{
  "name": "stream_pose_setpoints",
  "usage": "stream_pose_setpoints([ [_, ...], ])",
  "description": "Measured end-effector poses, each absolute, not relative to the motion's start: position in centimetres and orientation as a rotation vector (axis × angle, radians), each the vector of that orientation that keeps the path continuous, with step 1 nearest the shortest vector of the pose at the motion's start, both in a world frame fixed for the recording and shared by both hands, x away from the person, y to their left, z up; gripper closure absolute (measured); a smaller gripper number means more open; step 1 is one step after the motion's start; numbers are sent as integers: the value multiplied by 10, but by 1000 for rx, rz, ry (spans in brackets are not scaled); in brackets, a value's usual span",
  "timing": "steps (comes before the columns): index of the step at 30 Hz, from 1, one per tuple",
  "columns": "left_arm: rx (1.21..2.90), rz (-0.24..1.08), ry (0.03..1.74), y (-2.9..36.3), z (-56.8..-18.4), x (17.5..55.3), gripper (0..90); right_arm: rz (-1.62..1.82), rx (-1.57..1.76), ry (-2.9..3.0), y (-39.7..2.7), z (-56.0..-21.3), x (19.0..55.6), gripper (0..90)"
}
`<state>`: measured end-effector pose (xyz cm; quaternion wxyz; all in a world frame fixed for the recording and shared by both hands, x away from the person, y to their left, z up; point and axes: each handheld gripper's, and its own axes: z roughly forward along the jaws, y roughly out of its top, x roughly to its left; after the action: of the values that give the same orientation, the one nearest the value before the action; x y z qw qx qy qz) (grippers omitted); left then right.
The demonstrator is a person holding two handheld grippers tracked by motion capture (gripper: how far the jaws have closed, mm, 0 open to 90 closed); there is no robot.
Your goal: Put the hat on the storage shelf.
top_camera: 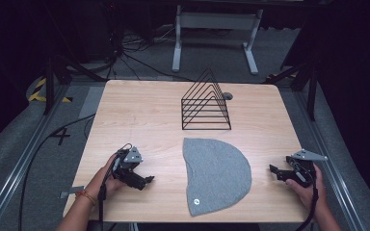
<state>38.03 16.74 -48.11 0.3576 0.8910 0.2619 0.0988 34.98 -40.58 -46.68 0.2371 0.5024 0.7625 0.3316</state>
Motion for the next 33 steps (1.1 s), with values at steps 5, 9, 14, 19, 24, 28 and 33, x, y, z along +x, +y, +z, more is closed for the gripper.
stream_pose_setpoints([
  [5, 2305, 252, 653, 169, -481, 381, 1, 908, 1379, 2088, -406, -467, 350, 174],
  [9, 2312, 243, 649, 171, -481, 380, 1, 897, 1388, 2082, -405, -467, 350, 174],
  [14, 2336, 224, 598, 172, -480, 385, 1, 891, 1394, 2071, -404, -467, 349, 176],
  [19, 2353, 214, 571, 174, -476, 389, 33, 903, 1376, 2108, -407, -466, 350, 182],
  [24, 2330, 217, 553, 174, -475, 391, 169, 947, 1341, 2129, -408, -464, 349, 330],
  [28, 2348, 265, 498, 166, -471, 390, 273, 1010, 1313, 2129, -408, -459, 345, 518],
  [33, 2338, 203, 503, 163, -465, 393, 315, 1086, 1203, 2165, -390, -444, 335, 575],
])
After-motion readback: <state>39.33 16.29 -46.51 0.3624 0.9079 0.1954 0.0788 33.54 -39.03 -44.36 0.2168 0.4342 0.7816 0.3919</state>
